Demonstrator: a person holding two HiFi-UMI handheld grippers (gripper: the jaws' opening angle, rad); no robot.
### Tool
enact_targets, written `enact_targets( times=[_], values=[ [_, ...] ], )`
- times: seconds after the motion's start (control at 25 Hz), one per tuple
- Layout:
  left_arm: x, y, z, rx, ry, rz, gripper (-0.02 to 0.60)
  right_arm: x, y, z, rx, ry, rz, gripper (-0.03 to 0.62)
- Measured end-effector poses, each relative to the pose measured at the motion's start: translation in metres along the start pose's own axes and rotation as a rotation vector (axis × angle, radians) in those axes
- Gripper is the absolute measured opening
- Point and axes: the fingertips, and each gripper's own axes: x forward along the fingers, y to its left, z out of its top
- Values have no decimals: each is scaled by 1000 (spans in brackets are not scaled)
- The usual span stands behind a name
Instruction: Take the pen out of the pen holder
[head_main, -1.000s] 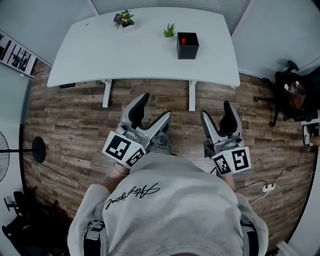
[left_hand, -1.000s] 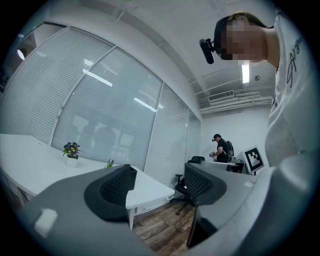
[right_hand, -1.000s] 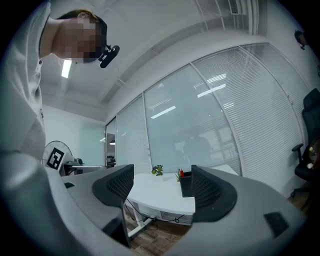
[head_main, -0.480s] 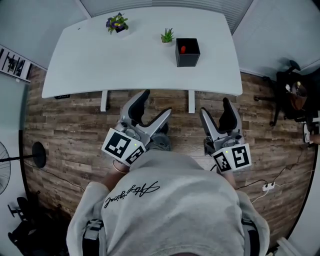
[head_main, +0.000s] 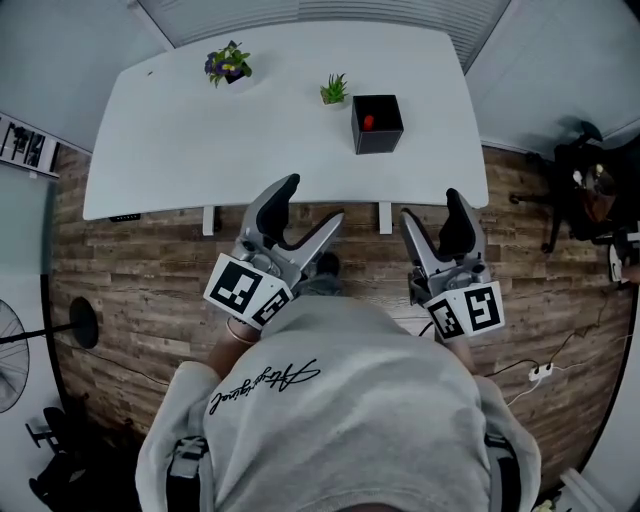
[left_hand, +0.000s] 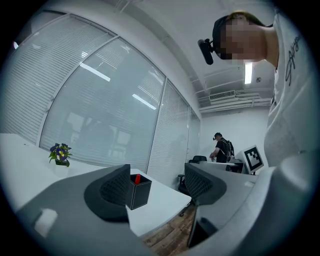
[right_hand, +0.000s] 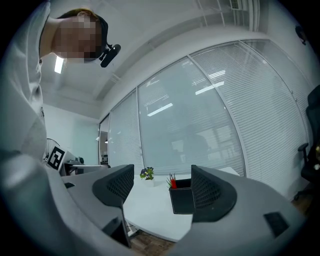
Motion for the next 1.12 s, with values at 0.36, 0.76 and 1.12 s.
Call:
enact_targets(
  times=[0.36, 0.76, 1.12],
  values=[
    [26, 31, 6, -6, 1, -42, 325, 33, -14, 4, -13, -3, -44, 339],
    [50, 68, 13, 6, 11, -98, 325, 75, -20, 2, -12, -13, -78, 337],
    [67, 89, 9, 2, 31, -147, 325, 100, -25, -4, -19, -19, -113, 336]
  ],
)
